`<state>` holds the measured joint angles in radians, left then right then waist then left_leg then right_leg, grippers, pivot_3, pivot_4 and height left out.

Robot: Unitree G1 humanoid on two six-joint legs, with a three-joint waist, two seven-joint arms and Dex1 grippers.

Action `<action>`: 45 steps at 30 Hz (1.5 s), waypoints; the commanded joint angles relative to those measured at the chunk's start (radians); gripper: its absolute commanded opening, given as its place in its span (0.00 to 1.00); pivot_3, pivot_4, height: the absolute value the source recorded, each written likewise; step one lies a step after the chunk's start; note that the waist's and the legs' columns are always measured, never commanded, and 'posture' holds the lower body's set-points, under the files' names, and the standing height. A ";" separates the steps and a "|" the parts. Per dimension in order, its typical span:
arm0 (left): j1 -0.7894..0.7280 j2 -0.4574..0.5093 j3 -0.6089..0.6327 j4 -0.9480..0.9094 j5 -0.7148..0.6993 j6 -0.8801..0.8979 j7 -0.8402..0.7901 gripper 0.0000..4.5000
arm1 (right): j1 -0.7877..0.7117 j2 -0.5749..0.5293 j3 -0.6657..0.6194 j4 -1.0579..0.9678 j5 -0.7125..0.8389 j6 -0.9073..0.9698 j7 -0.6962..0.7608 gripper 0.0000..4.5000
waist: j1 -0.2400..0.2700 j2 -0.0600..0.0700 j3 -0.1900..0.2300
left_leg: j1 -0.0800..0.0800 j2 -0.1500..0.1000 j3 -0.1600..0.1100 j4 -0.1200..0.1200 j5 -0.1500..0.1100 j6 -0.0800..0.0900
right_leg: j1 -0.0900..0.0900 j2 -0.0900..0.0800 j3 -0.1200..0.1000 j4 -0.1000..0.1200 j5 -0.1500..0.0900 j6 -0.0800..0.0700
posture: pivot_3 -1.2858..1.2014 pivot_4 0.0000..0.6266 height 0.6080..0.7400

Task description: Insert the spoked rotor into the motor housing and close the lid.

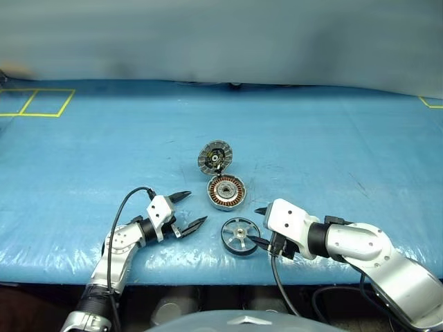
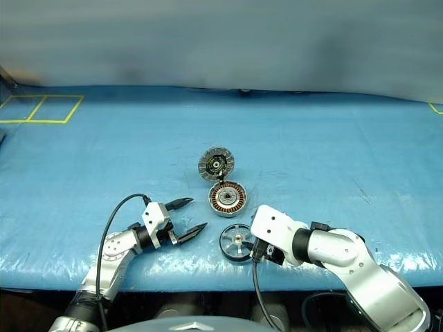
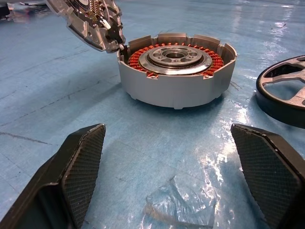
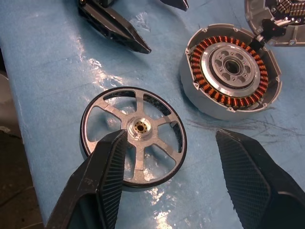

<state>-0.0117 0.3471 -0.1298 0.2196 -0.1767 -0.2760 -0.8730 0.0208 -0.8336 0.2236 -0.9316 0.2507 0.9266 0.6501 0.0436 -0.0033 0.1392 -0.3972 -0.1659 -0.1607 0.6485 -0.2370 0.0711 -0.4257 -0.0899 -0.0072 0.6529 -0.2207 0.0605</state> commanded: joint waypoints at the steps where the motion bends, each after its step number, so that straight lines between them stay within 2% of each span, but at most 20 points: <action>1: 0.006 -0.003 -0.012 -0.050 -0.005 0.006 0.004 1.00 | -0.015 0.020 0.052 0.018 -0.009 0.009 -0.024 0.68 | -0.001 0.000 0.000 | 0.000 0.000 0.000 0.000 0.000 0.000 | 0.000 0.000 0.000 0.000 0.000 0.000 | 0.52 0.24 1.00; 11: 0.034 0.016 -0.006 -0.075 -0.003 0.025 0.007 1.00 | -0.025 0.060 0.101 0.057 -0.007 0.012 -0.055 0.68 | 0.000 0.000 0.000 | 0.000 0.000 0.000 0.000 0.000 0.000 | 0.001 0.000 0.000 -0.003 0.001 0.001 | 0.52 0.24 1.00; 34: 0.060 0.019 -0.011 -0.097 0.004 0.036 0.025 1.00 | -0.038 0.025 0.211 0.130 -0.023 -0.009 -0.018 0.68 | -0.001 0.000 0.000 | 0.000 0.000 0.000 -0.001 0.001 -0.002 | 0.003 0.001 0.000 -0.007 0.002 0.003 | 0.52 0.24 1.00; 37: 0.058 0.019 -0.008 -0.099 0.000 0.038 0.025 1.00 | -0.038 0.023 0.213 0.137 -0.020 -0.012 -0.009 0.54 | -0.001 0.000 0.000 | 0.000 0.000 0.000 -0.001 0.001 -0.002 | 0.003 0.001 0.000 -0.008 0.002 0.003 | 0.52 0.24 1.00; 41: 0.055 0.019 -0.004 -0.112 -0.020 0.050 0.013 1.00 | -0.025 0.033 0.187 0.137 -0.013 -0.023 -0.011 0.29 | -0.003 -0.001 -0.001 | 0.002 0.001 0.000 -0.001 0.001 -0.002 | 0.005 0.001 -0.001 -0.008 0.002 0.003 | 0.52 0.24 1.00; 45: 0.048 0.021 -0.003 -0.114 -0.025 0.057 0.006 1.00 | -0.010 0.043 0.156 0.133 -0.006 -0.031 -0.022 0.29 | -0.003 -0.001 -0.001 | 0.003 0.002 -0.001 0.000 -0.002 0.002 | 0.007 0.002 -0.001 -0.008 0.002 0.003 | 0.52 0.24 1.00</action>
<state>0.0428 0.3593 -0.1363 0.1444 -0.1801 -0.2202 -0.8583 0.0023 -0.7966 0.3890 -0.7973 0.2386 0.9018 0.6324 0.0404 -0.0040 0.1384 -0.3937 -0.1643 -0.1614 0.6484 -0.2385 0.0733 -0.4185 -0.0873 -0.0083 0.6446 -0.2184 0.0640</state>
